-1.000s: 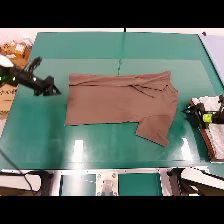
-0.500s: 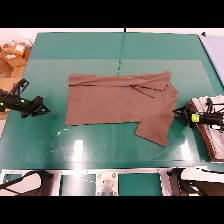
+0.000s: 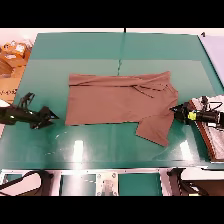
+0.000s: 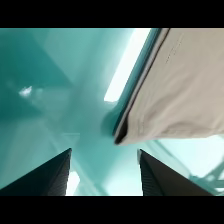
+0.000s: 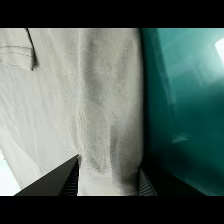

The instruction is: Fold the shirts.

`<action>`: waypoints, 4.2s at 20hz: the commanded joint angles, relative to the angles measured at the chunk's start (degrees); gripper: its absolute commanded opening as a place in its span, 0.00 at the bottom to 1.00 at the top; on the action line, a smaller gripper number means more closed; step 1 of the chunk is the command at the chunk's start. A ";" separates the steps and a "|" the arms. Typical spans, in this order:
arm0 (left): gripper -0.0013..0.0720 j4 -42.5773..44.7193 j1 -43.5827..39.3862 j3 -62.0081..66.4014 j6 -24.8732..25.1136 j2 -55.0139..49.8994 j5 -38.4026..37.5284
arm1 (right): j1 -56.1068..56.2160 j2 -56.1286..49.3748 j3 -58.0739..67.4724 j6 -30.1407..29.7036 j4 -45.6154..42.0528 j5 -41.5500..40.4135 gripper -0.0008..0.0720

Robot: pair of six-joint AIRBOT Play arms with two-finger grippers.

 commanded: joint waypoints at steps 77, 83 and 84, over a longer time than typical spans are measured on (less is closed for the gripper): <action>0.05 -25.09 -12.04 31.89 20.96 -20.37 23.98 | 15.52 -13.68 33.64 -3.32 23.93 -15.52 0.03; 0.05 -11.78 -12.02 31.89 17.70 -20.48 13.46 | 11.98 -11.21 32.39 -2.56 11.76 -3.93 0.03; 0.05 -8.96 -12.02 31.89 16.79 -20.48 11.23 | 11.67 -9.75 30.71 -2.56 9.60 -3.93 0.03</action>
